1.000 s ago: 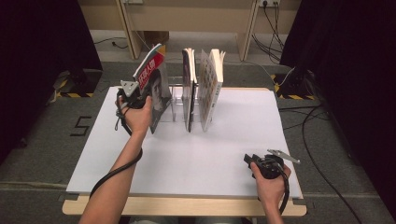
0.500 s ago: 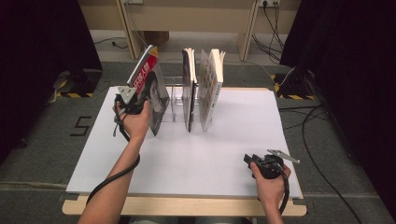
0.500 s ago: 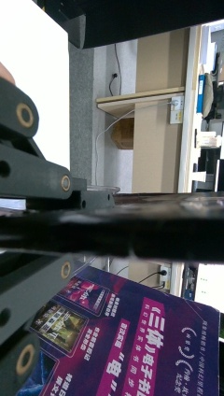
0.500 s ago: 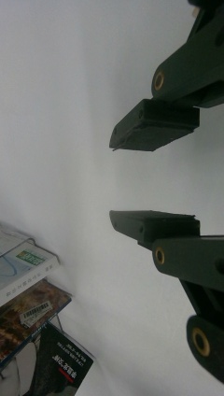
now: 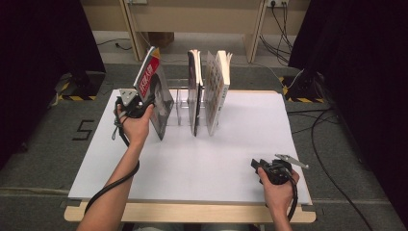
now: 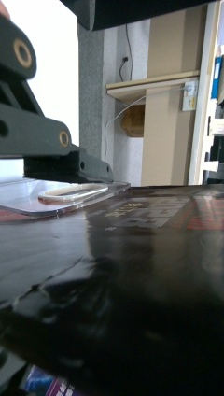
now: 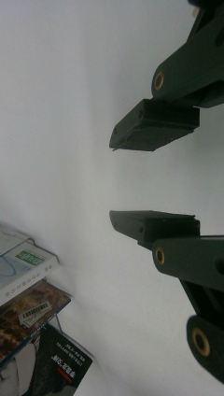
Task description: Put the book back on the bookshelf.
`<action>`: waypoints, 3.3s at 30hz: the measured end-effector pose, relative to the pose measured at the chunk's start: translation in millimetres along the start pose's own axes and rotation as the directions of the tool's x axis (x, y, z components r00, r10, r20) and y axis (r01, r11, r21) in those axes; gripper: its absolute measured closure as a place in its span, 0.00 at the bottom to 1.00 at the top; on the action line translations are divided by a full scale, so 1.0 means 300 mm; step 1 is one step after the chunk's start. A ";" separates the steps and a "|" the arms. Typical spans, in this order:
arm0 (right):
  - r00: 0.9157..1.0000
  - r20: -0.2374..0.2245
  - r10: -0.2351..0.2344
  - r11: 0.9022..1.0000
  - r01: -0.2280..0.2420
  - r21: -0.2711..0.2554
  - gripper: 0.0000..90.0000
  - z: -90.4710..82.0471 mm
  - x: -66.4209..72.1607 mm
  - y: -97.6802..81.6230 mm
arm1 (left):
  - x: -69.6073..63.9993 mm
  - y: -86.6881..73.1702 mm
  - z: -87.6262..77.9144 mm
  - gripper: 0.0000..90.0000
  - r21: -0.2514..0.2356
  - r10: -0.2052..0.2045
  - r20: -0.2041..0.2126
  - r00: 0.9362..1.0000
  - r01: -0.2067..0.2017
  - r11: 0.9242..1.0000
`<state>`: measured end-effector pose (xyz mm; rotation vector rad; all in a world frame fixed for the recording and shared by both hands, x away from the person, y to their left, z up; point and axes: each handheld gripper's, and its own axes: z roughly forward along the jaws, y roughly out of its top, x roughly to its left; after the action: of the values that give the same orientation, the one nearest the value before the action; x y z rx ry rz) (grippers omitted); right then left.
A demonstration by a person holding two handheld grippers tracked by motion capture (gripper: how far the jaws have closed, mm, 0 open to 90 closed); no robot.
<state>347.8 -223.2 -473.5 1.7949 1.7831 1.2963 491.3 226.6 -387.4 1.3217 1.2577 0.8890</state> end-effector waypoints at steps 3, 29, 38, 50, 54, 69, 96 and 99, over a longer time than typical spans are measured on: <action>1.000 0.000 0.000 1.000 0.000 -0.001 0.66 0.000 0.001 0.000 | 0.000 0.007 -0.004 0.58 0.005 -0.003 0.007 1.000 0.003 1.000; 1.000 -0.001 -0.008 1.000 0.008 -0.001 0.66 0.002 0.003 -0.001 | -0.009 0.050 -0.097 0.42 0.056 -0.037 0.067 0.997 0.033 0.998; 1.000 0.001 -0.011 1.000 0.011 -0.006 0.66 0.001 0.003 -0.001 | -0.008 0.040 -0.127 0.42 0.072 -0.050 0.083 0.995 0.044 0.996; 1.000 -0.001 -0.008 1.000 0.008 -0.004 0.65 0.000 0.004 -0.001 | 0.013 0.033 -0.171 0.42 0.078 -0.050 0.104 0.993 0.042 0.996; 1.000 -0.002 -0.006 1.000 0.006 -0.005 0.66 0.001 0.007 -0.002 | 0.023 0.026 -0.182 0.41 0.092 -0.048 0.115 0.992 0.037 0.995; 1.000 0.002 -0.008 1.000 0.008 -0.008 0.65 -0.002 0.006 0.000 | 0.051 -0.007 -0.234 0.40 0.114 -0.044 0.135 0.990 0.028 0.993; 1.000 0.005 -0.009 1.000 0.009 -0.011 0.65 -0.005 0.005 0.001 | 0.108 -0.074 -0.314 0.40 0.141 -0.043 0.138 0.989 0.024 0.990; 1.000 0.006 -0.009 1.000 0.010 -0.011 0.65 -0.005 0.005 0.001 | 0.114 -0.086 -0.323 0.40 0.141 -0.039 0.136 0.990 0.020 0.990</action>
<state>346.5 -222.5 -471.9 1.7802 1.7760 1.2939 398.4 275.8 -401.6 1.4457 1.2451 0.6862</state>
